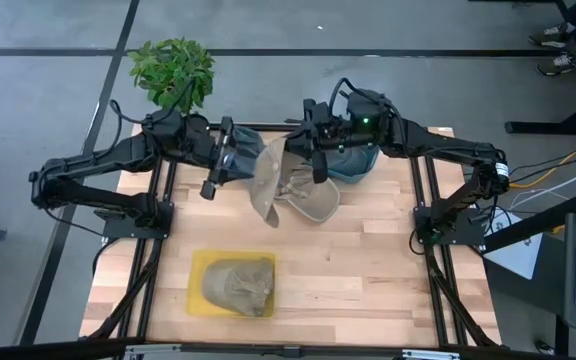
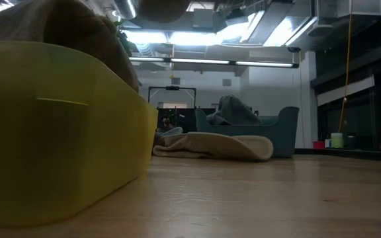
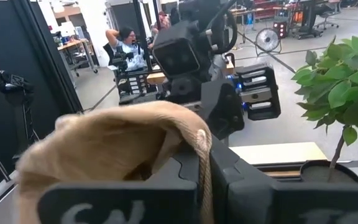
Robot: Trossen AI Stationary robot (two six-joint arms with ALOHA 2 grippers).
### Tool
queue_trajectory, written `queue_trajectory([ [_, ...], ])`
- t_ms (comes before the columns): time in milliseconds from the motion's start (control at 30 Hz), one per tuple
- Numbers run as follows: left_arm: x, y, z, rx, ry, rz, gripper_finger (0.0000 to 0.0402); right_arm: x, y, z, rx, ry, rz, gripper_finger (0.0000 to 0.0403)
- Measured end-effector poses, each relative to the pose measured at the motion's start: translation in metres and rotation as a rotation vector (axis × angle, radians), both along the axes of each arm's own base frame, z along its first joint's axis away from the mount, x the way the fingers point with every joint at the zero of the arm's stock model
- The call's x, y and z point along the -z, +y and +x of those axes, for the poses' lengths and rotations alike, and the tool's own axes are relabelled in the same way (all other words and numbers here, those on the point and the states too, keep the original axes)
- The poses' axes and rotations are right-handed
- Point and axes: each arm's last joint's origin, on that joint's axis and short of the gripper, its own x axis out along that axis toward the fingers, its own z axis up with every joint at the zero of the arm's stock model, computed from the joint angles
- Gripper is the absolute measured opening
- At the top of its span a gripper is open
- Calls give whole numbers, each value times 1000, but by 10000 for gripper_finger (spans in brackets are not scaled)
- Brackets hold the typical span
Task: Pick & Place hat
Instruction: Put the bottom brown cap into the yellow bin
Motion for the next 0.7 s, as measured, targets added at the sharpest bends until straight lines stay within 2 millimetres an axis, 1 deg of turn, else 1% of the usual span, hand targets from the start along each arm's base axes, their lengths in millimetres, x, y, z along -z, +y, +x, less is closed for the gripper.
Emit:
queue_trajectory([
  [200,-2,3,-3,112,6,-109,196,0,0,0,-5,3,1,5],
  [300,0,4,0,129,17,-127,196,0,0,0,-3,-3,11,5],
  [533,5,9,12,90,-2,-33,196,-2,0,0,-2,-14,39,5],
  [700,-5,10,8,26,-97,31,196,1,0,0,7,8,52,5],
])
